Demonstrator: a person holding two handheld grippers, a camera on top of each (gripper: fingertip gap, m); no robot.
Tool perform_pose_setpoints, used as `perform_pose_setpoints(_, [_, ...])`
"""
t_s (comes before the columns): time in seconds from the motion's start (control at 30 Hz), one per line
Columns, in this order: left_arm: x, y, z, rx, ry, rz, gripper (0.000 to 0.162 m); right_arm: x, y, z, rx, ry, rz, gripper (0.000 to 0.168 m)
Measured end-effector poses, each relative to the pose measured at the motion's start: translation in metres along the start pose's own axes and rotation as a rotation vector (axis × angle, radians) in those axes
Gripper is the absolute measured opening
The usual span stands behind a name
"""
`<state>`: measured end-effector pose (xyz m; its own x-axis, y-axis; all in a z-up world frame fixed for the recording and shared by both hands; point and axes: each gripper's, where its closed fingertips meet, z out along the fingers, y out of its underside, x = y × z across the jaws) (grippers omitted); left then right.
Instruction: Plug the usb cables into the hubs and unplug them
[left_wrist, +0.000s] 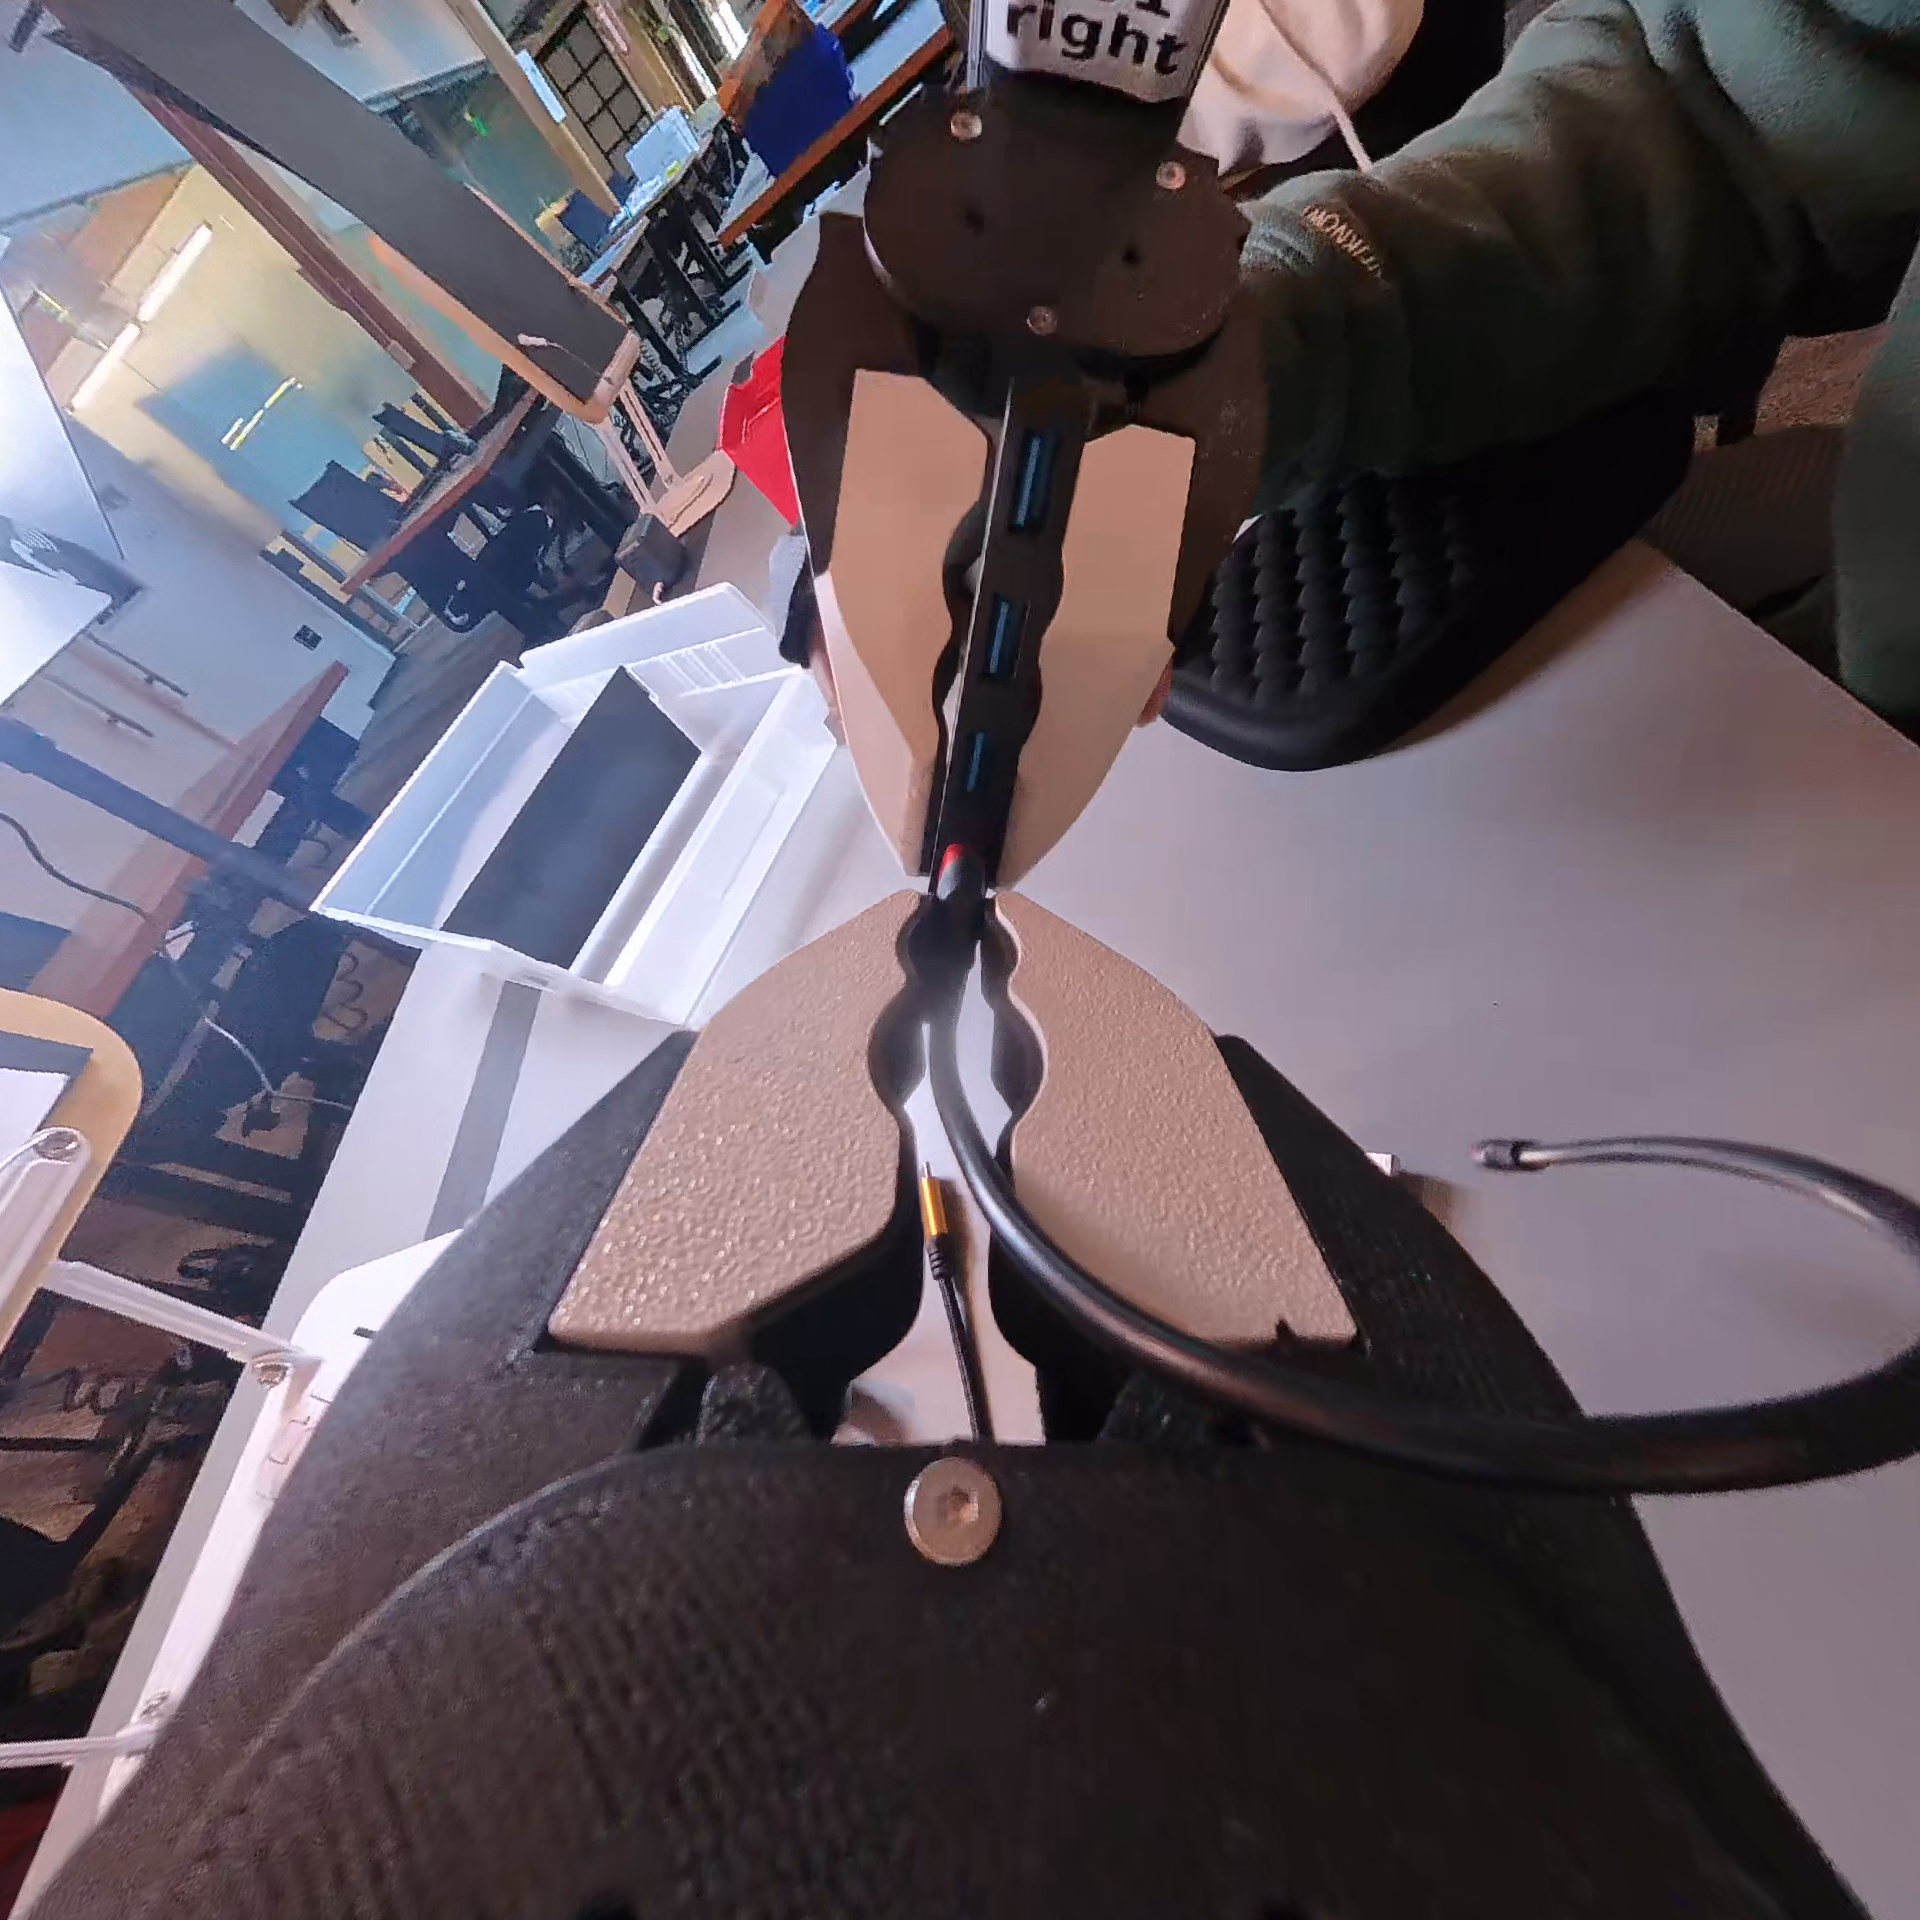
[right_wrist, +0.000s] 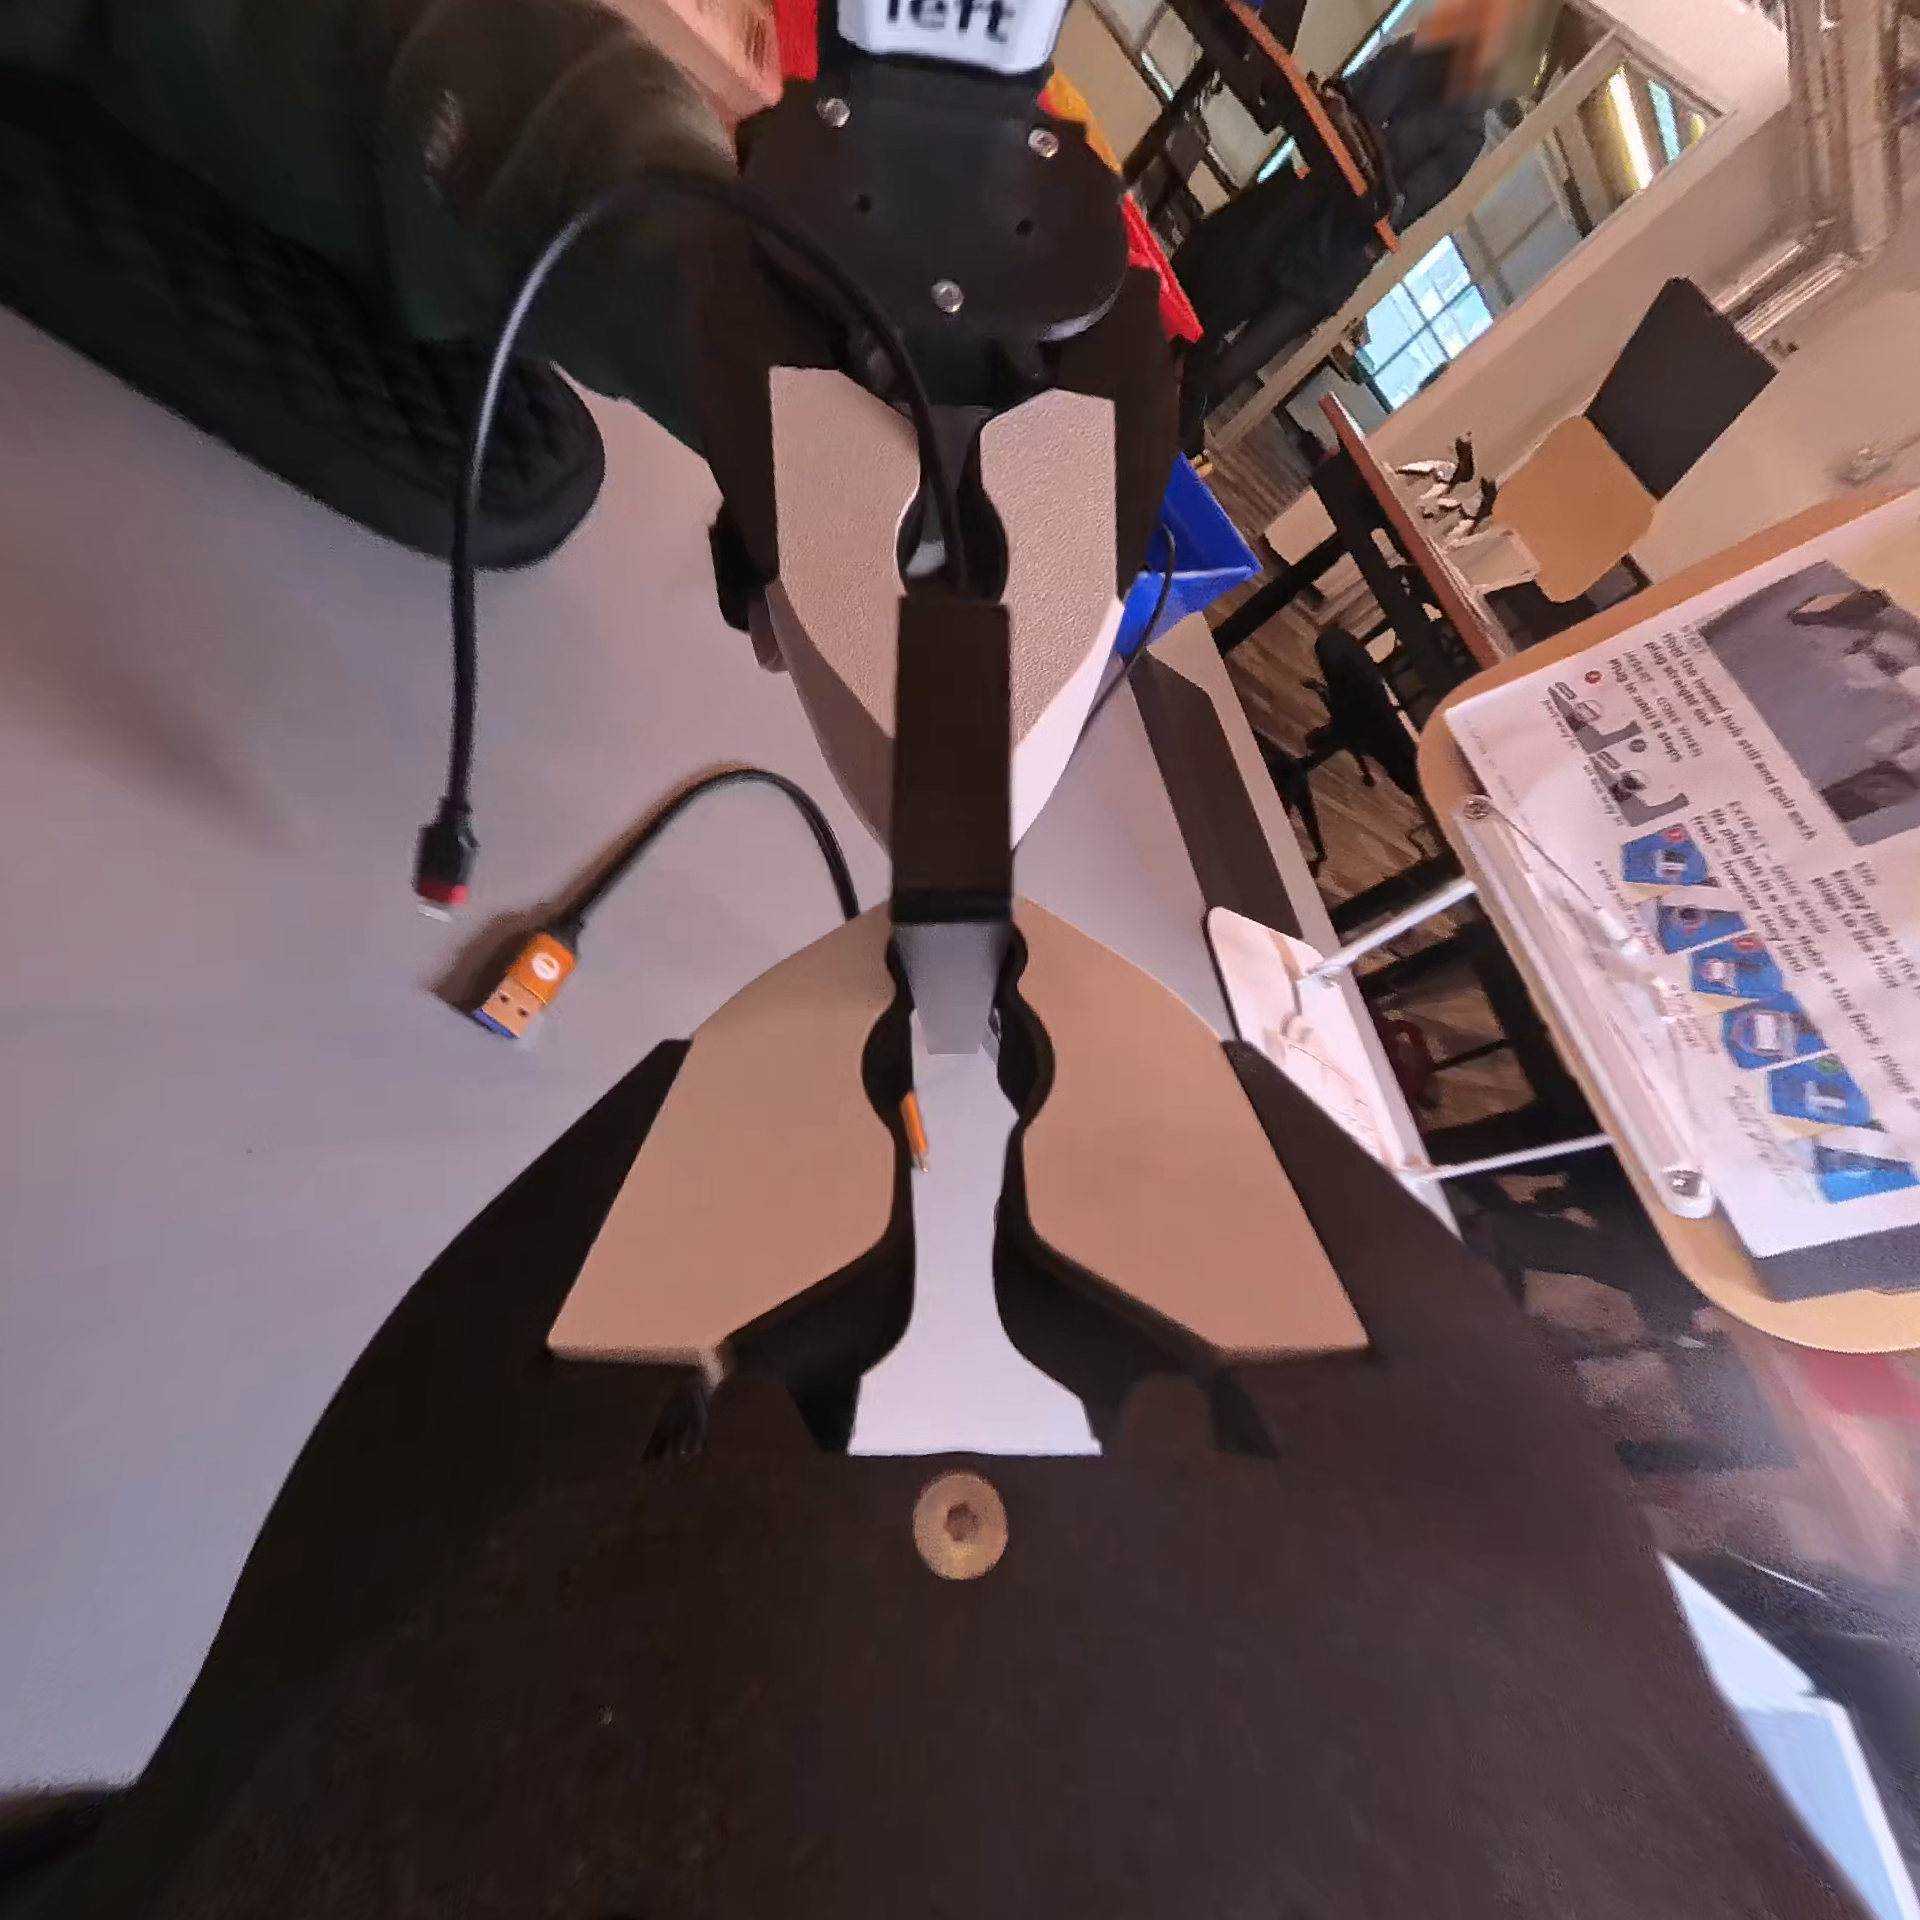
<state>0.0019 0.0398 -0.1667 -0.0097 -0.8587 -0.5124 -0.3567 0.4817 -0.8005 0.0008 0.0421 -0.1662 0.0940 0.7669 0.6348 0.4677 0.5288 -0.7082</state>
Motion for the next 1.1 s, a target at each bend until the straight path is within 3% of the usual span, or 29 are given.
perform_pose_setpoints(0.23, [0.001,0.01,0.0,-0.053,-0.026,0.05,0.01,-0.002,0.014,0.006,-0.124,0.005,-0.028,0.012])
perform_pose_setpoints(0.6, [0.003,0.024,-0.007,-0.138,-0.01,0.103,0.008,-0.008,0.025,0.014,-0.165,-0.042,0.014,0.012])
perform_pose_setpoints(0.67, [-0.018,0.026,-0.033,-0.11,-0.084,0.037,0.008,0.007,0.049,0.004,-0.26,0.019,0.009,0.012])
perform_pose_setpoints(0.8, [-0.033,0.063,-0.081,-0.165,-0.18,-0.125,0.008,0.028,0.069,-0.016,-0.248,0.094,0.096,0.013])
perform_pose_setpoints(0.93, [-0.022,0.103,-0.079,-0.276,-0.208,-0.195,0.008,0.044,0.068,-0.014,-0.277,0.178,0.035,0.013])
perform_pose_setpoints(1.1, [-0.021,0.109,-0.064,-0.307,-0.208,-0.197,0.008,0.067,0.058,-0.033,-0.273,0.356,-0.05,0.013])
